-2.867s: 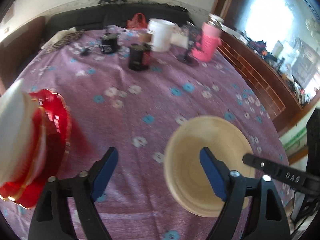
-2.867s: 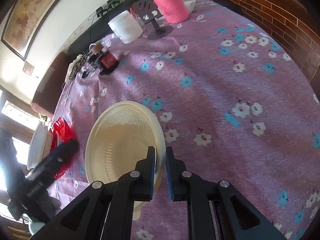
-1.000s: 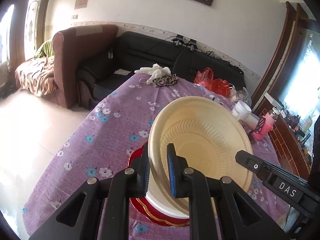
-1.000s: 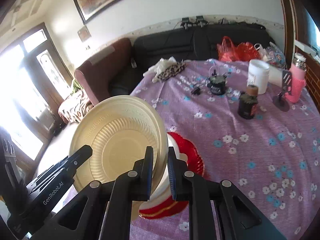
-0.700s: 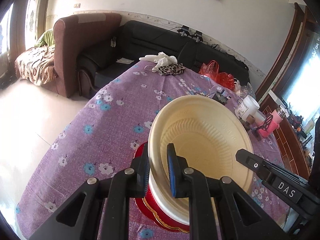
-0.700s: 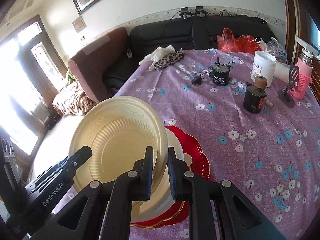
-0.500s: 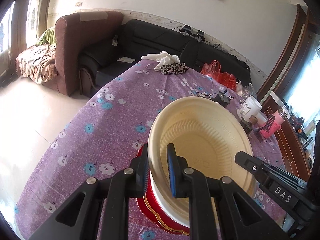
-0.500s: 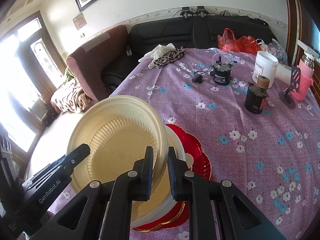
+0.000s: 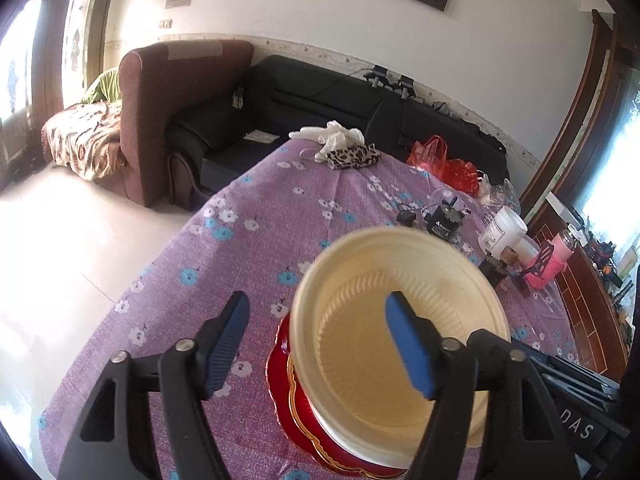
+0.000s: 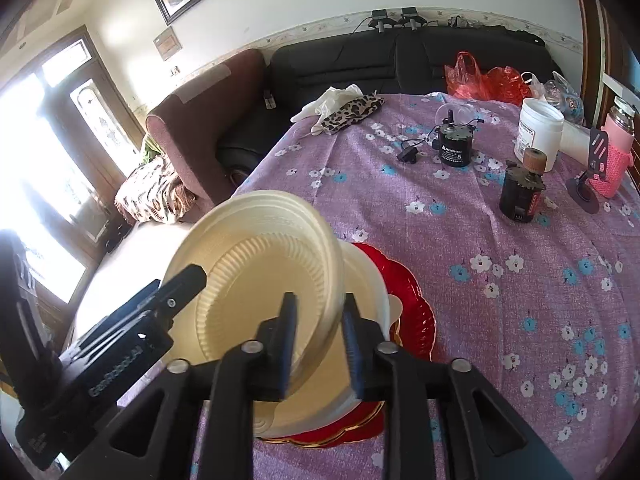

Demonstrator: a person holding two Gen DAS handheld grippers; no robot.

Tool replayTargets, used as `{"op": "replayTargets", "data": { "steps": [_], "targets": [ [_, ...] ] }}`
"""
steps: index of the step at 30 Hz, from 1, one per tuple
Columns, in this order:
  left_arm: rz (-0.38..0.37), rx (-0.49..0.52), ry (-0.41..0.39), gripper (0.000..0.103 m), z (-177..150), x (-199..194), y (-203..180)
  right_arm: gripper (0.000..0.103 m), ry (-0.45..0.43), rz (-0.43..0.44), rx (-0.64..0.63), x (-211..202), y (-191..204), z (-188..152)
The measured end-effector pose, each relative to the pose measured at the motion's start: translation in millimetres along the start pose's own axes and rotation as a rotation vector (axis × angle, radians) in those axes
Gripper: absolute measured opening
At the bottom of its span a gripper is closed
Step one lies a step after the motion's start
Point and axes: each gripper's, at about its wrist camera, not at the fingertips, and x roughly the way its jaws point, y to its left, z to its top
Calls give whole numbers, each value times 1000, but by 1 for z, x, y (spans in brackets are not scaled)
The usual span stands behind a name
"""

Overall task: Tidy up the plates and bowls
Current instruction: 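Carry the beige bowl over the white bowl and lower it onto the stack, then open both grippers to release the beige bowl on the stack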

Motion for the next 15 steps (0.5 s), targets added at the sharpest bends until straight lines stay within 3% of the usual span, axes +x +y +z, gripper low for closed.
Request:
{"op": "replayTargets", "data": {
  "steps": [2, 9, 12, 15],
  "targets": [
    [2, 14, -14, 72, 0, -5, -2, 40, -13, -16, -2, -3, -1, -1],
    [7, 20, -47, 72, -2, -22, -4, 47, -42, -47, -16, -14, -5, -6],
    [40, 44, -93, 72, -6, -37, -9, 56, -66, -83, -35, -21, -8, -9],
    [71, 68, -145, 79, -12, -51, -14, 59, -88, -83, -25, -31, -15, -14]
  ]
}}
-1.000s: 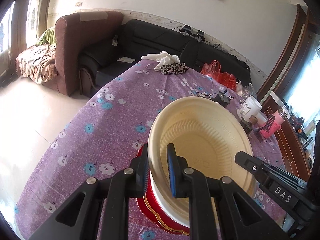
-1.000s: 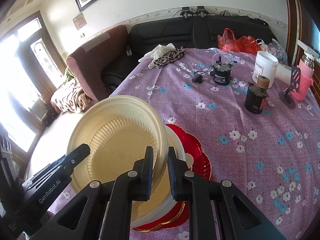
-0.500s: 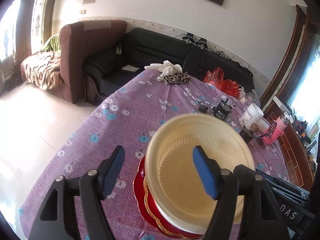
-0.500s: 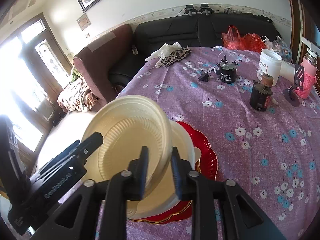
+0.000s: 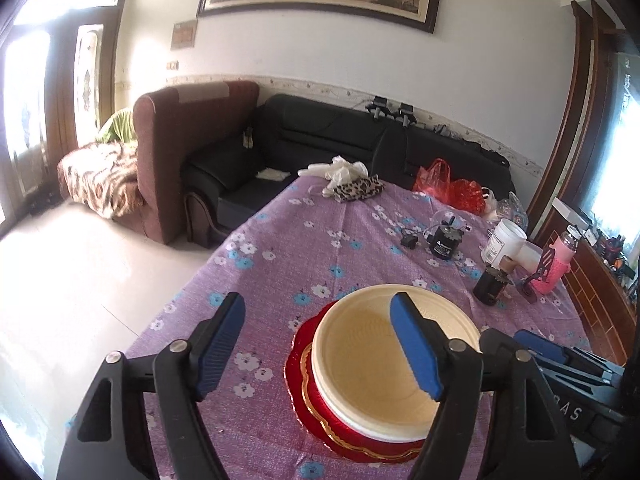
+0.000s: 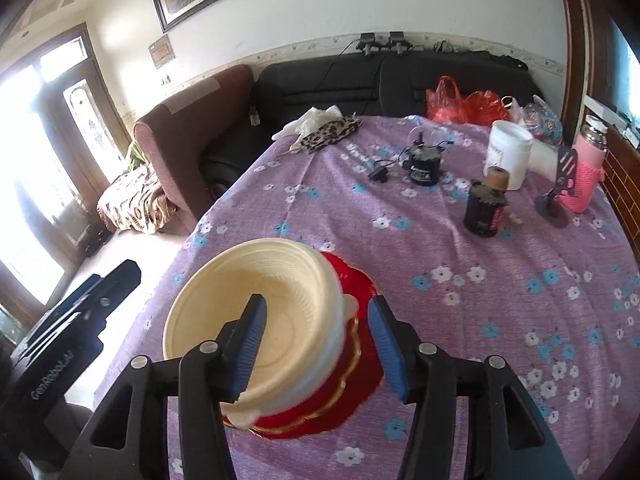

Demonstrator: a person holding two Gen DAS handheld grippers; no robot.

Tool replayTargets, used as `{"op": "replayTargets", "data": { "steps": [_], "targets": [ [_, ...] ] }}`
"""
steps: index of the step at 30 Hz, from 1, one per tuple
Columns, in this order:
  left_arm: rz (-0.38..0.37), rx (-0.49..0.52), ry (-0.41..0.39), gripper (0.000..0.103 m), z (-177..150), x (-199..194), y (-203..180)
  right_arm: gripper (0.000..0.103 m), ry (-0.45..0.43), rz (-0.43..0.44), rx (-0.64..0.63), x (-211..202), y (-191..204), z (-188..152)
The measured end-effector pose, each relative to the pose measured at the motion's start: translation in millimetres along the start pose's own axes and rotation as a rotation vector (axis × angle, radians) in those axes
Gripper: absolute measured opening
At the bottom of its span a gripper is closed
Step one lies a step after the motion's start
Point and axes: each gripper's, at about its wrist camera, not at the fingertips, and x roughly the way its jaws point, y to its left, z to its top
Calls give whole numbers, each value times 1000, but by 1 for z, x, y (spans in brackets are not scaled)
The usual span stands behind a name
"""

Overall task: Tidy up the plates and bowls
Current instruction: 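Open both grippers to release the beige bowl on the stack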

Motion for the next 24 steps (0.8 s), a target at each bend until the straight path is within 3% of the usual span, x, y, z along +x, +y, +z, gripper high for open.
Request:
{"op": "replayTargets", "data": {
  "steps": [3, 11, 18, 24],
  "targets": [
    [42, 32, -60, 82, -6, -18, -7, 62, -29, 0, 26, -13, -11, -10],
    [103, 69, -173, 103, -23, -52, -27, 72, -100, -61, 42, -43, -29, -45],
    [120, 94, -122, 103, -42, -55, -41, 82, -144, -75, 23, -60, -28, -78],
    [135, 95, -95, 103, -55, -60, -48, 84, -120, -63, 43, -60, -32, -100]
  ]
}}
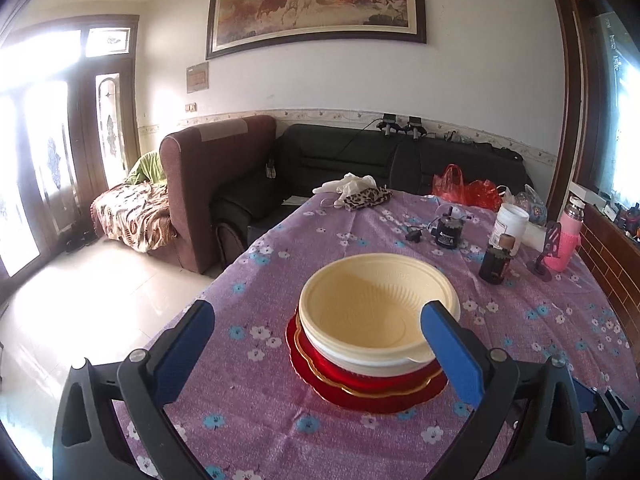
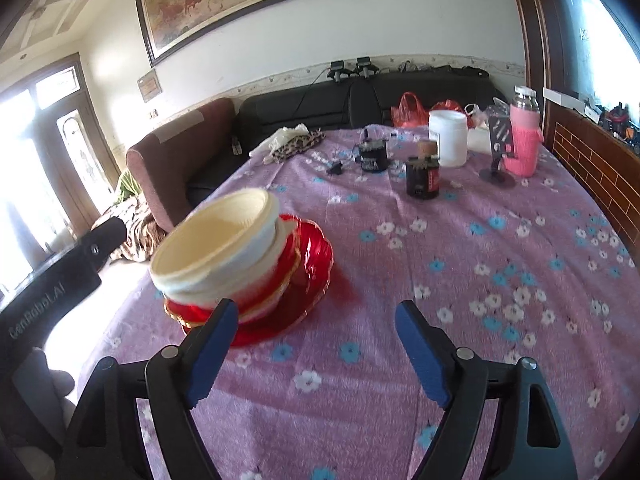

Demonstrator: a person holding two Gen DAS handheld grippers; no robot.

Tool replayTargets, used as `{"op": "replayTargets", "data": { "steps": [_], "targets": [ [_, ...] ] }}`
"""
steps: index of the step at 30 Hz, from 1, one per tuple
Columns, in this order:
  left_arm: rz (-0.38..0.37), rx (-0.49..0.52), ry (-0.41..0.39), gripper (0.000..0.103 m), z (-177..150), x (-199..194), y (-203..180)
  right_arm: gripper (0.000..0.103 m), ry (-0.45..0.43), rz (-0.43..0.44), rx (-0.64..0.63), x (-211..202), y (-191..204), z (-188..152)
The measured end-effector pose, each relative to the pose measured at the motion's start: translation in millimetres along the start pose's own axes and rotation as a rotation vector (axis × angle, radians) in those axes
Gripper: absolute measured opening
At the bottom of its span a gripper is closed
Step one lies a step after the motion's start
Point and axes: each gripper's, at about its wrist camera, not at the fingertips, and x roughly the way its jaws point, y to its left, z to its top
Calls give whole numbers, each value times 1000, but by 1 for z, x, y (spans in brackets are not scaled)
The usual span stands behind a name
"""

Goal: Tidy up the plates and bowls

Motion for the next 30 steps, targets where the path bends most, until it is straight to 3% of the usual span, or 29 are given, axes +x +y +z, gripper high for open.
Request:
{"op": "replayTargets", "data": {
  "steps": [19, 30],
  "targets": [
    [-19, 75, 10, 103, -16, -13, -39, 85, -1, -41, 38, -7, -31, -30],
    [-9, 34, -138, 103, -15, -40, -46, 85, 2, -38, 45, -2, -43, -34]
  ]
}}
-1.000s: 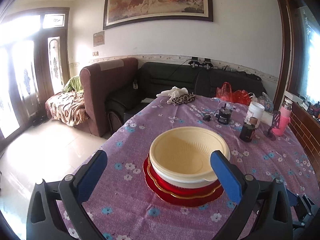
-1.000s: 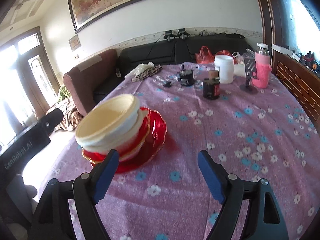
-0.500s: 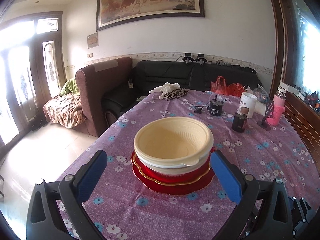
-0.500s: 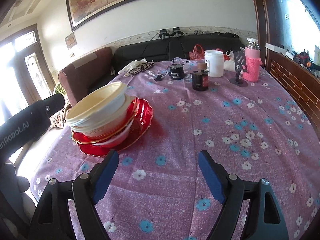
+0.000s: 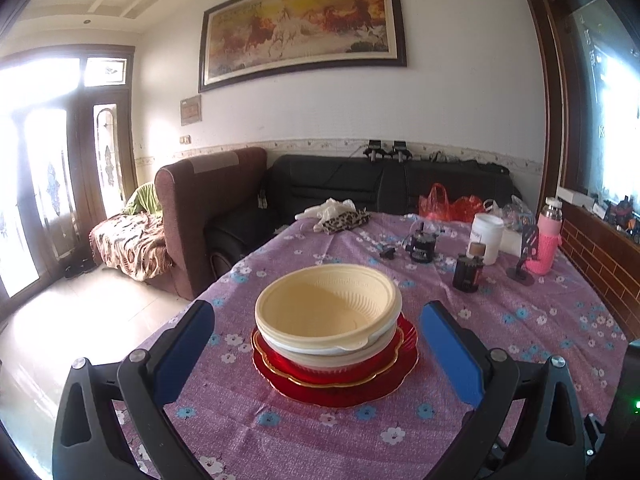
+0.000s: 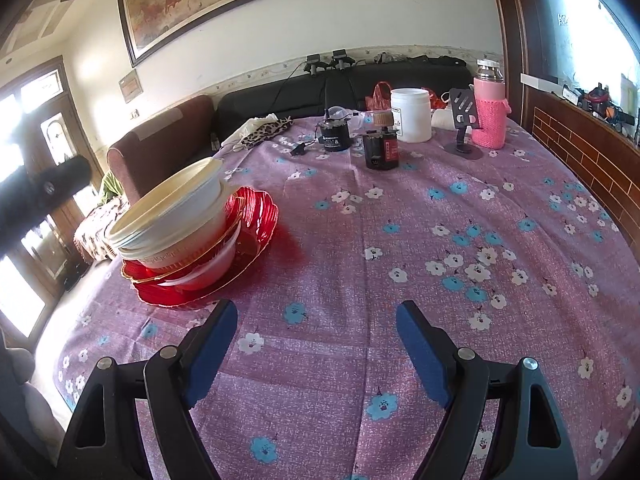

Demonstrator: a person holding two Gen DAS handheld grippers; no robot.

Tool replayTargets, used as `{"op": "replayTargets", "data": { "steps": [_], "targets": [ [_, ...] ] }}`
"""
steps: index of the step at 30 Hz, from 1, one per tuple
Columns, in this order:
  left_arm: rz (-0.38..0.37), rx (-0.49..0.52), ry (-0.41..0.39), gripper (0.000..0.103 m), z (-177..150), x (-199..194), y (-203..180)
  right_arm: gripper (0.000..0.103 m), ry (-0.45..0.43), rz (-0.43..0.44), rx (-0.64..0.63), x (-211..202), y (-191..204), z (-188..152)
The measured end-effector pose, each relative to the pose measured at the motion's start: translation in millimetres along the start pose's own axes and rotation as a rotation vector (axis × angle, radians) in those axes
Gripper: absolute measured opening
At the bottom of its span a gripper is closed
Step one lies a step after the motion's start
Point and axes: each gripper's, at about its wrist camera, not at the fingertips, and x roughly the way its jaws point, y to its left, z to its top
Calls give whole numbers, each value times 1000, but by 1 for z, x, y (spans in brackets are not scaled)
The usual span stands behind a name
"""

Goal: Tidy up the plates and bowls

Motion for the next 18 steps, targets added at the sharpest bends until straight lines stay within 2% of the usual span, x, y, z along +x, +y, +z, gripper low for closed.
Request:
{"op": "replayTargets", "data": {
  "steps": [5, 12, 18],
  "targets": [
    [-1, -21, -45, 103, 2, -8, -3, 86, -18, 2, -15, -2, 0, 0],
    [-20, 12, -14, 103, -2, -4, -20, 87, -24, -1, -36, -3, -2, -2],
    [-35, 37, 61, 103, -10, 12, -28, 87, -11, -4, -40, 0, -3, -4]
  ]
}}
